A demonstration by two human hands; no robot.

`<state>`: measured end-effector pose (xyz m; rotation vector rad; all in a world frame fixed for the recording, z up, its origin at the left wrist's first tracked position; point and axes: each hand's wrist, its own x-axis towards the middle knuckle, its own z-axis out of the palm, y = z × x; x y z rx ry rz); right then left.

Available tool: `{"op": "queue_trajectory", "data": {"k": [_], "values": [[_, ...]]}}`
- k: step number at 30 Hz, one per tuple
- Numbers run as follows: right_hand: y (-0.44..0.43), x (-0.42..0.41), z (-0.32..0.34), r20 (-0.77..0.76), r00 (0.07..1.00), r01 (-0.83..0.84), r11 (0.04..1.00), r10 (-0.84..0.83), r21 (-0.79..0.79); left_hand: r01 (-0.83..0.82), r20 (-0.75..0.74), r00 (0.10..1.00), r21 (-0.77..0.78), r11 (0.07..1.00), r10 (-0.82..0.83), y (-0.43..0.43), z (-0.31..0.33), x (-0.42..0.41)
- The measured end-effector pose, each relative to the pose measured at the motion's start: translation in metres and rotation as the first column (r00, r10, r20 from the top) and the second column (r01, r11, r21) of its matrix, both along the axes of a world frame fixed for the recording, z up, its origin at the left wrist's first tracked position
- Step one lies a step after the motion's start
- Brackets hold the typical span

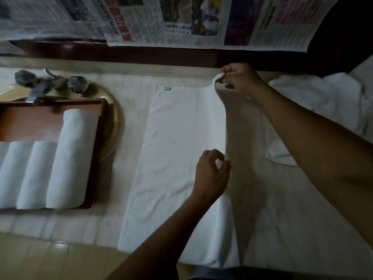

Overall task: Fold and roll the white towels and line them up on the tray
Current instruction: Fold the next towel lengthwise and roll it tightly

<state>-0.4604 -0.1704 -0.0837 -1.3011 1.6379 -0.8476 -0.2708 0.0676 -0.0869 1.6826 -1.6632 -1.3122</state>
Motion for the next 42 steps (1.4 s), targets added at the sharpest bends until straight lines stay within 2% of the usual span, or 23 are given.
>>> {"op": "queue_trajectory", "data": {"k": [3, 6, 9, 11, 16, 20, 23, 25, 28, 29, 31, 33, 35, 40, 42], "values": [[-0.009, 0.03, 0.003, -0.052, 0.998, -0.027, 0.997, 0.024, -0.072, -0.056, -0.056, 0.997, 0.059, 0.997, 0.06, -0.01, 0.011, 0.035], [-0.026, 0.064, -0.002, -0.181, 0.983, -0.077, 0.981, 0.044, -0.18, -0.114, -0.185, 0.971, 0.186, 0.976, 0.149, -0.019, 0.016, 0.074], [-0.043, 0.101, -0.012, -0.296, 0.954, -0.111, 0.98, 0.057, -0.167, -0.154, -0.323, 0.909, 0.327, 0.932, 0.263, -0.026, 0.015, 0.111], [-0.051, 0.126, -0.019, -0.339, 0.938, -0.136, 0.979, 0.078, -0.151, -0.179, -0.359, 0.873, 0.394, 0.902, 0.33, -0.033, 0.012, 0.132], [-0.061, 0.177, -0.038, -0.453, 0.884, -0.172, 0.981, 0.113, -0.092, -0.231, -0.341, 0.839, 0.481, 0.846, 0.424, -0.046, -0.007, 0.172], [-0.061, 0.202, -0.048, -0.556, 0.818, -0.204, 0.978, 0.146, -0.044, -0.266, -0.314, 0.797, 0.585, 0.767, 0.516, -0.051, -0.025, 0.19], [-0.061, 0.21, -0.06, -0.56, 0.814, -0.202, 0.979, 0.152, -0.029, -0.307, -0.203, 0.838, 0.592, 0.745, 0.506, -0.054, -0.032, 0.199], [-0.063, 0.211, -0.07, -0.566, 0.811, -0.19, 0.982, 0.146, -0.02, -0.27, -0.217, 0.841, 0.627, 0.731, 0.496, -0.056, -0.03, 0.203], [-0.066, 0.21, -0.081, -0.568, 0.813, -0.181, 0.983, 0.126, -0.042, -0.107, -0.438, 0.723, 0.693, 0.713, 0.534, -0.063, -0.016, 0.214], [-0.066, 0.209, -0.082, -0.572, 0.81, -0.189, 0.981, 0.127, -0.049, -0.106, -0.463, 0.709, 0.676, 0.729, 0.532, -0.065, -0.015, 0.22], [-0.068, 0.207, -0.084, -0.576, 0.807, -0.197, 0.979, 0.129, -0.057, -0.233, -0.359, 0.778, 0.597, 0.768, 0.516, -0.067, -0.024, 0.233], [-0.071, 0.207, -0.082, -0.585, 0.799, -0.201, 0.979, 0.139, -0.042, -0.362, -0.12, 0.877, 0.474, 0.803, 0.466, -0.065, -0.04, 0.242], [-0.075, 0.209, -0.079, -0.586, 0.797, -0.194, 0.981, 0.148, -0.016, -0.376, 0.038, 0.919, 0.392, 0.84, 0.393, -0.063, -0.049, 0.244], [-0.08, 0.215, -0.08, -0.619, 0.771, -0.169, 0.985, 0.148, 0.025, -0.303, 0.115, 0.953, 0.371, 0.878, 0.281, -0.066, -0.05, 0.238], [-0.08, 0.216, -0.084, -0.631, 0.764, -0.154, 0.988, 0.138, 0.029, -0.29, 0.0, 0.943, 0.483, 0.826, 0.331, -0.069, -0.047, 0.235]]}}
